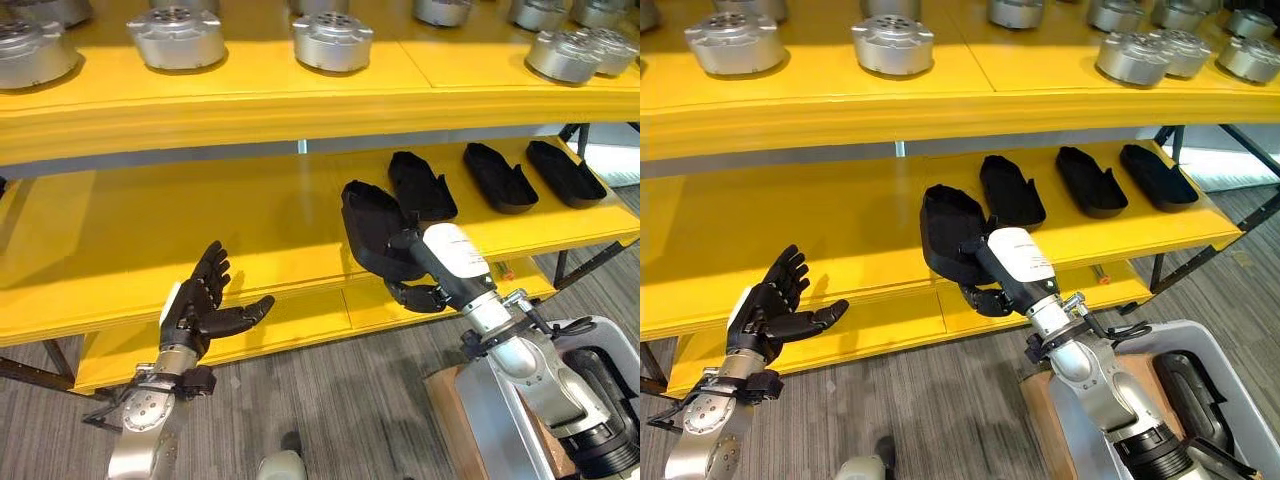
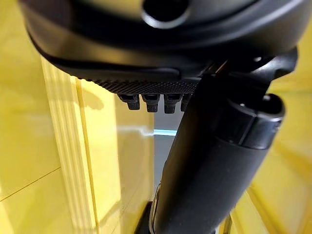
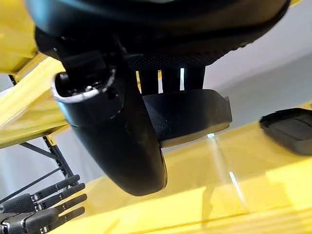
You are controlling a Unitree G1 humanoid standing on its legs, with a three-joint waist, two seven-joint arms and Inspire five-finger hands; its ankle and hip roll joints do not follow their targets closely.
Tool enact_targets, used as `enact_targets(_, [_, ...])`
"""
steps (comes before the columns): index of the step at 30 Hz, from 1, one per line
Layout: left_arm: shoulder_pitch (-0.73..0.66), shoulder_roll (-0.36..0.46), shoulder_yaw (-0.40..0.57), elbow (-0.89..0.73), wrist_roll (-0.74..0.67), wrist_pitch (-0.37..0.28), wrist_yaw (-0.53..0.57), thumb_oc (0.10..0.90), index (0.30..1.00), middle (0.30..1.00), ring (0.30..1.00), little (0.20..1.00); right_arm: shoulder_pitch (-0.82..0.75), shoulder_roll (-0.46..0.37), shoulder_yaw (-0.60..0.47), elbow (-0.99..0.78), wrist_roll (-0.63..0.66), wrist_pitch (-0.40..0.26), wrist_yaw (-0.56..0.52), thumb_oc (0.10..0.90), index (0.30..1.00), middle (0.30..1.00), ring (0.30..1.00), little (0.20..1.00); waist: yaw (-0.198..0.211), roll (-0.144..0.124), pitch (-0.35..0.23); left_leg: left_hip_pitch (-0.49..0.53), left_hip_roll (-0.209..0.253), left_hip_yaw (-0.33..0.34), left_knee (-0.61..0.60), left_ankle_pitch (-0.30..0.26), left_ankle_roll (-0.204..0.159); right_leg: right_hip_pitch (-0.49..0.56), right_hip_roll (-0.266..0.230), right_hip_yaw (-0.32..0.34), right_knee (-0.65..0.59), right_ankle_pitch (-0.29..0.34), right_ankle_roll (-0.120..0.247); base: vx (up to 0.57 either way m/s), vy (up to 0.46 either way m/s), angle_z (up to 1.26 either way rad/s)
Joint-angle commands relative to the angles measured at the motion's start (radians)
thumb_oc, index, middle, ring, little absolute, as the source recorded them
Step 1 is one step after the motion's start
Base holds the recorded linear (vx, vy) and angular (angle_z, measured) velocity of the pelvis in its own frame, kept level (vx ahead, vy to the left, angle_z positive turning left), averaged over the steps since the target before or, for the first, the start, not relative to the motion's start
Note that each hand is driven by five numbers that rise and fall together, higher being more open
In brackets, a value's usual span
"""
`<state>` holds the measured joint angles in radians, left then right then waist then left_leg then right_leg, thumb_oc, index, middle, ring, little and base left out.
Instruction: Move parts from the plastic box to the shelf.
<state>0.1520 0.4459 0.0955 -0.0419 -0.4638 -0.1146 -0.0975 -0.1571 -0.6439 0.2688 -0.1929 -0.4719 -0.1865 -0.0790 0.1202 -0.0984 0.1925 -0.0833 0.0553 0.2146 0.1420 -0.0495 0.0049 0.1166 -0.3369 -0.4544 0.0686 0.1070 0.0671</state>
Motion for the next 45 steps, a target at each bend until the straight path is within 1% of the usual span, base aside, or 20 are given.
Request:
enact_targets(1, [-0.084,0.016,-0.019,-0.077,-0.011,-0.135,-0.005,0.900,1.000,1.000,1.000,1.000,-0.126,-0.012,-0.036,-0.103,-0.016,-0.093,-0.115,0.400,0.300,0.300,0.300,0.300,0.013,0.031,-0.079,0.160,0.019,0.082,-0.175,0.012,0.003,-0.006,-0.035,0.001,0.111,0.019,0.139,0.04,0.197,0.13])
enact_targets(2, [-0.083,0.015,-0.022,-0.082,-0.017,-0.145,0.015,0.900,1.000,1.000,1.000,1.000,-0.123,-0.014,-0.037,-0.109,-0.015,-0.098,-0.112,0.400,0.300,0.300,0.300,0.300,0.007,0.036,-0.077,0.172,0.010,0.073,-0.196,0.015,0.010,-0.034,-0.031,0.024,0.164,0.027,0.143,0.03,0.124,0.02])
enact_targets(3, [-0.089,0.017,-0.029,-0.082,-0.024,-0.151,0.028,0.900,1.000,1.000,1.000,1.000,-0.123,-0.016,-0.036,-0.111,-0.015,-0.094,-0.114,0.400,0.300,0.300,0.300,0.300,-0.005,0.039,-0.076,0.177,0.001,0.055,-0.207,0.013,0.018,-0.062,0.001,0.063,0.190,0.009,0.138,0.06,0.135,-0.03])
enact_targets(4, [-0.110,0.021,-0.043,-0.076,-0.028,-0.147,0.030,0.900,1.000,1.000,1.000,1.000,-0.126,-0.022,-0.032,-0.107,-0.015,-0.083,-0.125,0.400,0.300,0.300,0.300,0.300,-0.025,0.042,-0.075,0.180,-0.007,0.021,-0.214,0.008,0.024,-0.093,0.069,0.113,0.190,-0.038,0.121,0.09,0.057,0.23])
enact_targets(5, [-0.145,0.019,-0.068,-0.068,-0.022,-0.141,0.036,0.900,1.000,1.000,1.000,1.000,-0.122,-0.036,-0.038,-0.102,-0.004,-0.094,-0.134,0.400,0.300,0.300,0.300,0.300,-0.061,0.041,-0.078,0.177,-0.020,-0.027,-0.222,0.007,0.027,-0.129,0.155,0.187,0.126,-0.079,0.100,0.09,0.003,0.58])
enact_targets(7, [-0.152,0.014,-0.079,-0.066,-0.017,-0.144,0.043,0.900,1.000,1.000,1.000,1.000,-0.105,-0.041,-0.050,-0.110,-0.001,-0.106,-0.129,0.400,0.300,0.300,0.300,0.300,-0.075,0.040,-0.079,0.176,-0.024,-0.050,-0.226,0.002,0.023,-0.145,0.159,0.225,0.062,-0.060,0.102,0.06,-0.044,0.87])
enact_targets(8, [-0.158,0.012,-0.086,-0.063,-0.023,-0.143,0.046,0.900,1.000,1.000,1.000,1.000,-0.097,-0.044,-0.054,-0.116,0.005,-0.109,-0.128,0.400,0.300,0.300,0.300,0.300,-0.087,0.039,-0.080,0.178,-0.025,-0.067,-0.228,-0.005,0.021,-0.161,0.158,0.260,0.022,-0.042,0.108,0.09,-0.095,0.58])
enact_targets(9, [-0.155,0.012,-0.094,-0.061,-0.028,-0.152,0.052,0.900,1.000,1.000,1.000,1.000,-0.090,-0.045,-0.060,-0.118,0.011,-0.115,-0.119,0.400,0.300,0.300,0.300,0.300,-0.099,0.037,-0.079,0.186,-0.022,-0.076,-0.229,-0.017,0.016,-0.178,0.158,0.288,-0.036,-0.010,0.117,0.14,-0.143,0.55])
enact_targets(10, [-0.146,0.012,-0.102,-0.062,-0.035,-0.158,0.056,0.900,1.000,1.000,1.000,1.000,-0.091,-0.044,-0.060,-0.114,0.020,-0.118,-0.108,0.400,0.300,0.300,0.300,0.300,-0.105,0.036,-0.076,0.203,-0.017,-0.082,-0.229,-0.029,0.009,-0.200,0.161,0.300,-0.065,0.022,0.124,0.13,-0.132,0.38])
enact_targets(14, [-0.137,0.011,-0.119,-0.079,-0.036,-0.148,0.054,0.900,1.000,1.000,1.000,1.000,-0.100,-0.057,-0.054,-0.108,0.027,-0.106,-0.098,0.400,0.300,0.300,0.300,0.300,-0.112,0.032,-0.073,0.221,-0.018,-0.124,-0.229,-0.039,0.007,-0.192,0.178,0.351,-0.095,0.026,0.127,0.11,-0.119,0.30])
enact_targets(16, [-0.131,0.008,-0.119,-0.083,-0.040,-0.145,0.061,0.900,1.000,1.000,1.000,1.000,-0.093,-0.067,-0.062,-0.108,0.036,-0.118,-0.091,0.400,0.300,0.300,0.300,0.300,-0.111,0.029,-0.076,0.227,-0.016,-0.120,-0.229,-0.041,0.003,-0.173,0.178,0.342,-0.114,0.024,0.125,0.07,-0.123,0.76])
enact_targets(17, [-0.124,0.000,-0.125,-0.085,-0.049,-0.136,0.069,0.900,1.000,1.000,1.000,1.000,-0.106,-0.074,-0.052,-0.096,0.045,-0.120,-0.087,0.400,0.300,0.300,0.300,0.300,-0.104,0.026,-0.085,0.231,-0.012,-0.118,-0.229,-0.043,-0.008,-0.138,0.182,0.328,-0.134,0.011,0.114,0.07,-0.127,0.27])
enact_targets(20, [-0.112,-0.002,-0.127,-0.096,-0.048,-0.124,0.066,0.900,1.000,1.000,1.000,1.000,-0.132,-0.081,-0.038,-0.090,0.054,-0.114,-0.065,0.400,0.300,0.300,0.300,0.300,-0.097,0.024,-0.092,0.233,-0.005,-0.112,-0.229,-0.031,-0.018,-0.109,0.184,0.312,-0.135,-0.005,0.099,0.06,-0.098,0.01])
enact_targets(21, [-0.109,-0.002,-0.129,-0.098,-0.048,-0.121,0.069,0.900,1.000,1.000,1.000,1.000,-0.135,-0.085,-0.038,-0.091,0.056,-0.117,-0.055,0.400,0.300,0.300,0.300,0.300,-0.096,0.026,-0.096,0.237,-0.001,-0.110,-0.229,-0.038,-0.020,-0.096,0.188,0.308,-0.139,-0.017,0.097,0.03,-0.087,0.14])
enact_targets(22, [-0.109,-0.004,-0.131,-0.100,-0.054,-0.116,0.069,0.900,1.000,1.000,1.000,1.000,-0.140,-0.094,-0.034,-0.090,0.067,-0.115,-0.049,0.400,0.300,0.300,0.300,0.300,-0.094,0.024,-0.097,0.233,0.000,-0.109,-0.229,-0.029,-0.023,-0.084,0.191,0.303,-0.142,-0.022,0.087,0.05,-0.073,0.04])
enact_targets(25, [-0.099,-0.006,-0.128,-0.106,-0.060,-0.110,0.066,0.900,1.000,1.000,1.000,1.000,-0.142,-0.106,-0.031,-0.098,0.093,-0.105,-0.035,0.400,0.300,0.300,0.300,0.300,-0.091,0.023,-0.104,0.230,0.007,-0.112,-0.229,-0.020,-0.029,-0.056,0.201,0.301,-0.151,-0.040,0.074,0.05,-0.071,0.00])
enact_targets(34, [-0.087,-0.003,-0.121,-0.111,-0.064,-0.100,0.060,0.900,1.000,1.000,1.000,1.000,-0.115,-0.099,-0.032,-0.103,0.091,-0.105,-0.028,0.400,0.300,0.300,0.300,0.300,-0.090,0.032,-0.106,0.227,0.012,-0.115,-0.229,-0.007,-0.034,-0.027,0.206,0.301,-0.155,-0.055,0.064,0.04,-0.028,0.06])
enact_targets(35, [-0.087,-0.003,-0.121,-0.112,-0.062,-0.098,0.059,0.900,1.000,1.000,1.000,1.000,-0.115,-0.097,-0.029,-0.100,0.092,-0.105,-0.031,0.400,0.300,0.300,0.300,0.300,-0.089,0.033,-0.106,0.232,0.013,-0.117,-0.228,-0.014,-0.034,-0.021,0.206,0.301,-0.156,-0.063,0.066,0.07,-0.011,0.02])
enact_targets(37, [-0.089,-0.003,-0.119,-0.114,-0.061,-0.093,0.061,0.900,1.000,1.000,1.000,1.000,-0.122,-0.094,-0.025,-0.096,0.094,-0.105,-0.033,0.400,0.300,0.300,0.300,0.300,-0.088,0.033,-0.105,0.228,0.012,-0.116,-0.229,-0.005,-0.034,-0.023,0.205,0.301,-0.156,-0.056,0.064,0.00,0.000,0.00])
enact_targets(45, [-0.089,0.003,-0.123,-0.120,-0.058,-0.078,0.064,0.900,1.000,1.000,1.000,1.000,-0.138,-0.076,0.000,-0.090,0.093,-0.096,-0.047,0.400,0.300,0.300,0.300,0.300,-0.080,0.036,-0.106,0.224,0.008,-0.119,-0.224,-0.006,-0.031,-0.016,0.203,0.298,-0.156,-0.060,0.064,0.03,-0.017,0.02])
